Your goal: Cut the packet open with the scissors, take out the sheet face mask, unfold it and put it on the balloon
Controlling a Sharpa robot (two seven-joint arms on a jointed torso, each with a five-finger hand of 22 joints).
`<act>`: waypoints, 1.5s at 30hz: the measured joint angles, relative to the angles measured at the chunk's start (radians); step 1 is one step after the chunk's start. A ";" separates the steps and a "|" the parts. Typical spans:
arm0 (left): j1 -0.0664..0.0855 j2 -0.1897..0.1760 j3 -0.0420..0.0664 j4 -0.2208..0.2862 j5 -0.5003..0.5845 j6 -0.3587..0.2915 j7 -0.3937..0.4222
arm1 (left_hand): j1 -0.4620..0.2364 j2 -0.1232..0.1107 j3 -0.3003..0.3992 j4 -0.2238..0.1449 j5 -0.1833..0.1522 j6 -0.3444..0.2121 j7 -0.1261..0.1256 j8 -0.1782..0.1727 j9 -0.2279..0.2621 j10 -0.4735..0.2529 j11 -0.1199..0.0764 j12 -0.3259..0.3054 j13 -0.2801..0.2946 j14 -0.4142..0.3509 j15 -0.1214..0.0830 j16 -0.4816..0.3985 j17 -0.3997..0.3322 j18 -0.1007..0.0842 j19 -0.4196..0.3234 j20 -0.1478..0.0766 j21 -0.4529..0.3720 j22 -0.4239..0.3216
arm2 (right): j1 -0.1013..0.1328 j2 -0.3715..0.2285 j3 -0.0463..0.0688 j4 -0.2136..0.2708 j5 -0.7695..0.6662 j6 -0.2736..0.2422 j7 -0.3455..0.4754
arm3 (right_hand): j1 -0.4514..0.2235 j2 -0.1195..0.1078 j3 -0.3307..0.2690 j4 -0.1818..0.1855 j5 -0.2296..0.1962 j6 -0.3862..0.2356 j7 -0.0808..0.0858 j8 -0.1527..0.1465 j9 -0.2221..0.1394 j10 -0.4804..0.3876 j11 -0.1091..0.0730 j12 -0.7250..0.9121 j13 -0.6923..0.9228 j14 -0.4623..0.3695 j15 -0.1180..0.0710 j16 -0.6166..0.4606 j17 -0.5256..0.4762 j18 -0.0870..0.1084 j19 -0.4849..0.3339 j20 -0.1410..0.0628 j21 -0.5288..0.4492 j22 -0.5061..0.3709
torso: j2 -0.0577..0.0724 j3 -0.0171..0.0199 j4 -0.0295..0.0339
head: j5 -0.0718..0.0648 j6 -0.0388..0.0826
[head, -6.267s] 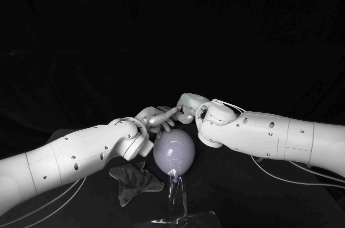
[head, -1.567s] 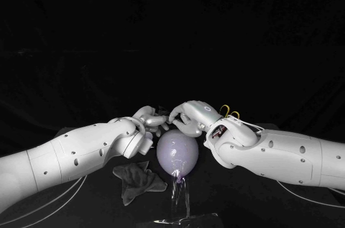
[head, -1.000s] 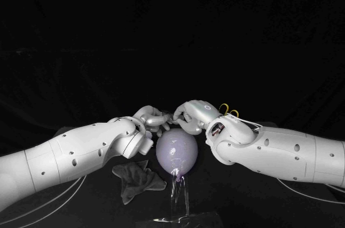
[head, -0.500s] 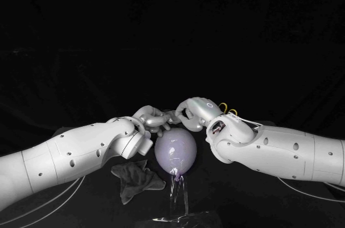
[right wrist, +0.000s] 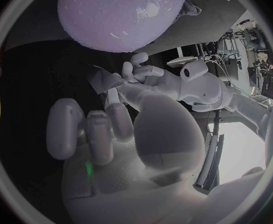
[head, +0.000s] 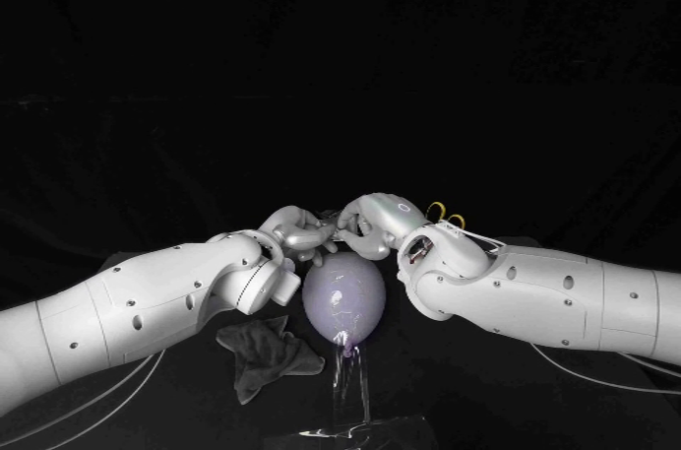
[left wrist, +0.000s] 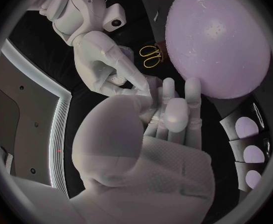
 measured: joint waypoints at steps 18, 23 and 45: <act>0.000 -0.002 0.000 0.004 0.014 0.010 0.044 | 0.074 0.002 -0.012 -0.015 -0.005 0.003 0.009 -0.052 -0.018 -0.003 0.011 -0.051 -0.034 -0.020 0.009 -0.008 -0.028 0.011 -0.021 0.000 0.048 0.039 | 0.001 0.000 0.001 -0.002 0.035 0.010 -0.014 | -0.004 -0.004 -0.019 0.014 0.000 -0.013 0.010 -0.023 -0.016 -0.006 0.009 -0.009 -0.001 0.000 0.007 0.004 -0.001 0.000 -0.003 0.010 -0.006 0.001 | 0.000 0.0001 -0.0005 | -0.004 0.000; 0.000 -0.002 0.000 0.005 0.011 0.008 0.045 | 0.074 0.002 -0.012 -0.015 -0.006 0.015 0.005 -0.064 -0.024 0.006 0.008 -0.060 -0.041 -0.020 0.009 -0.008 -0.028 0.011 -0.029 0.000 0.065 0.050 | 0.000 -0.004 0.000 0.006 0.033 0.001 -0.027 | -0.003 -0.004 -0.023 0.018 0.000 -0.013 0.010 -0.028 -0.018 -0.006 0.009 -0.009 -0.001 0.000 0.007 0.003 -0.001 0.000 -0.003 0.010 -0.006 0.001 | 0.000 0.0002 -0.0005 | -0.004 0.001; 0.002 -0.002 0.002 0.005 -0.010 -0.011 0.042 | 0.078 -0.003 -0.012 -0.015 -0.002 0.051 -0.008 -0.109 -0.044 0.035 0.001 -0.089 -0.071 -0.010 0.003 -0.001 -0.021 0.009 -0.038 -0.009 0.109 0.080 | 0.000 -0.005 0.000 0.011 0.023 -0.050 -0.065 | 0.026 -0.009 -0.026 0.027 0.000 -0.022 0.011 -0.055 -0.036 -0.011 0.014 -0.009 -0.001 0.000 0.014 0.005 0.000 -0.001 -0.003 0.021 -0.006 0.000 | 0.000 0.0000 -0.0003 | -0.006 -0.001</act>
